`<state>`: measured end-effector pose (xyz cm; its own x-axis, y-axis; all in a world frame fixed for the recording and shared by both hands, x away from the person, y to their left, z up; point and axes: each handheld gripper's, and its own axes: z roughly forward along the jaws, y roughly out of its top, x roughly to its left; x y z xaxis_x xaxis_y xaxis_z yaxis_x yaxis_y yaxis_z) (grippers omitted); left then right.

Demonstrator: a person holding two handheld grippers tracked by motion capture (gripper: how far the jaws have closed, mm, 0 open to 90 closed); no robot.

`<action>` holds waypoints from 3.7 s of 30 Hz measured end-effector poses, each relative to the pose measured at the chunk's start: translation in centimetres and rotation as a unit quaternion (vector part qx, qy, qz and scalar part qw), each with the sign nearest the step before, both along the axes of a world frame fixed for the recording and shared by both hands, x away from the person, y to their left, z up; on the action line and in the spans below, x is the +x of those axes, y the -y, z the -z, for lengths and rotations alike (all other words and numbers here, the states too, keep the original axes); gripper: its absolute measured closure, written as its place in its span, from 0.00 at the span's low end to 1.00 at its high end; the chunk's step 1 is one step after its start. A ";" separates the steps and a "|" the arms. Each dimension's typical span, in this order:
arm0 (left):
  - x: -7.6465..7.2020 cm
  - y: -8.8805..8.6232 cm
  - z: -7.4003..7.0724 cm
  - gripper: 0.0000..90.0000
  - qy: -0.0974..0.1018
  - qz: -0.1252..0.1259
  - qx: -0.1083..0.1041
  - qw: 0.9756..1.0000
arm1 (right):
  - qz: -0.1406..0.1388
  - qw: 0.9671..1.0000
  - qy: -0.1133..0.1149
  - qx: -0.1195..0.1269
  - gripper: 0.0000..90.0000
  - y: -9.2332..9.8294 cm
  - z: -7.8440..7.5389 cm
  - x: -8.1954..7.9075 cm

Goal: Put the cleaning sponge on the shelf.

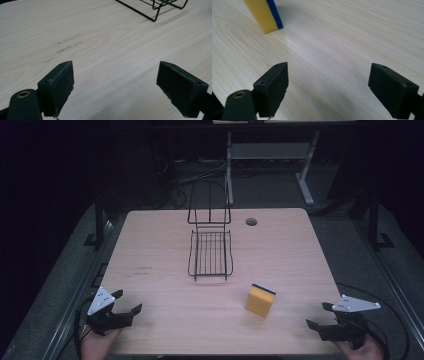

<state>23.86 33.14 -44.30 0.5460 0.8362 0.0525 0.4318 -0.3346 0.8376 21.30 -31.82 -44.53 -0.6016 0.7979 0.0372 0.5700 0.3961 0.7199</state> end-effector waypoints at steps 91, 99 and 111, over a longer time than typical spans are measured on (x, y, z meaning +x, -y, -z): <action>-0.8 -1.0 -0.1 0.15 0.000 -0.009 -0.013 1.000 | -0.184 0.982 -0.009 -0.040 0.18 -11.6 -3.1 4.8; -0.9 -1.0 -0.2 0.15 0.003 -0.009 -0.015 1.000 | -0.192 0.980 -0.010 -0.044 0.18 -12.2 -3.1 5.2; -0.9 -1.1 -0.2 0.15 0.003 -0.010 -0.014 1.000 | -0.197 0.979 -0.012 -0.047 0.18 -13.0 -2.8 5.8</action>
<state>22.92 34.23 -44.09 0.5294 0.8478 0.0315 0.4335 -0.3023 0.8490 27.12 -18.84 -41.76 -0.8637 0.5039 -0.0070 0.3753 0.6524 0.6584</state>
